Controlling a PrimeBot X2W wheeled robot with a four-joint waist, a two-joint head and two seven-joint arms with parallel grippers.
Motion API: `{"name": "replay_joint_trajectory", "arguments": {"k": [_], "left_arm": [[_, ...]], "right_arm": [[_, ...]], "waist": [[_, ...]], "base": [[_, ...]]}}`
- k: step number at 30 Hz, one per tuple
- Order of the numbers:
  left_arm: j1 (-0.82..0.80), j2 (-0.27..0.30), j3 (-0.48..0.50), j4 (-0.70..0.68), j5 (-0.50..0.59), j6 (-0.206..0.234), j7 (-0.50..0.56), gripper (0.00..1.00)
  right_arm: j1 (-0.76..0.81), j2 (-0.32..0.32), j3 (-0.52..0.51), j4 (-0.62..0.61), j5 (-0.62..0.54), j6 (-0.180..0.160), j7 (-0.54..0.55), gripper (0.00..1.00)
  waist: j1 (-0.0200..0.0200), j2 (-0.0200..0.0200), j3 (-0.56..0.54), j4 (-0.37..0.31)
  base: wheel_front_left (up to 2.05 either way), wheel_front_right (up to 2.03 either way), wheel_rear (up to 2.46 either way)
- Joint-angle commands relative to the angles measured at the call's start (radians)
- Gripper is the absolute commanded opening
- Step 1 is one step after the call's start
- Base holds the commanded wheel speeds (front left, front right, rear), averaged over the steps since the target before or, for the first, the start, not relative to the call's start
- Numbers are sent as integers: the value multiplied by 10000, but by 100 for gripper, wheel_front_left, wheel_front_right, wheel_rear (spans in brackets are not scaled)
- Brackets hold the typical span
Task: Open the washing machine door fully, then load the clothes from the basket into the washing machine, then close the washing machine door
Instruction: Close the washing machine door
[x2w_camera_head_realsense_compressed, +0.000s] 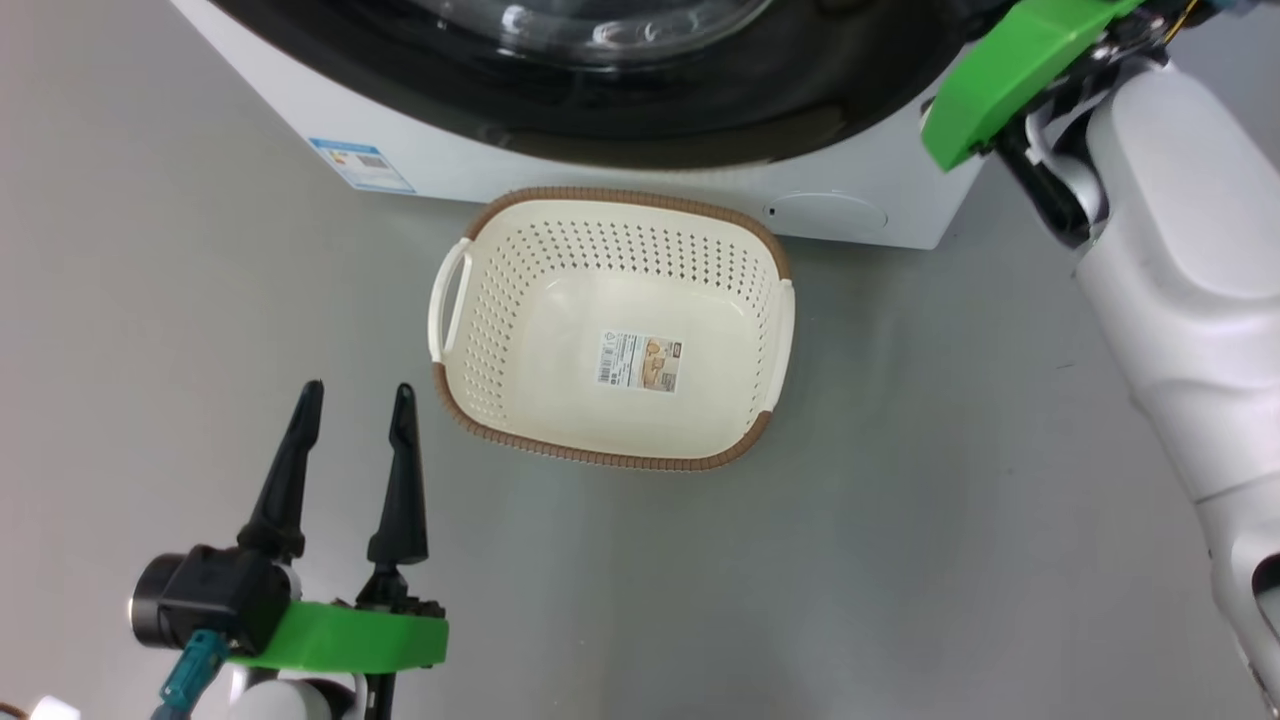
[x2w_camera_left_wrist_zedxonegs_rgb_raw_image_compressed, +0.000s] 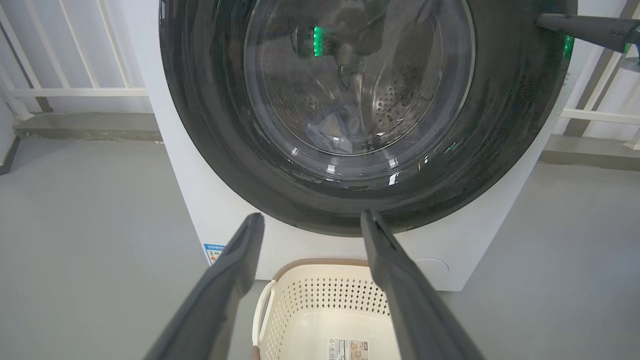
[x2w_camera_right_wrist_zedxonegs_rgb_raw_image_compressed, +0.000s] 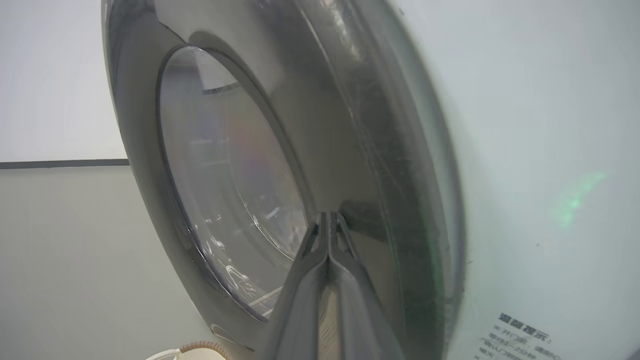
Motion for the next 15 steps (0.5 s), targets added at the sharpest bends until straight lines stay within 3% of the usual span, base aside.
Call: {"name": "replay_joint_trajectory", "arguments": {"k": [1,15], "left_arm": [[-219,137,293,-250,-88,69,-80,100],[-360,134,199,-176,-168,237,-80,100]], "right_arm": [[-197,144,-31,-155,87,12,-73,0],[-958,211,627,1175,424,12,-833,0]], "waist": [[0,-1,111,87],[0,-1,85,51]], "base": [[0,0,0],[0,0,0]]}}
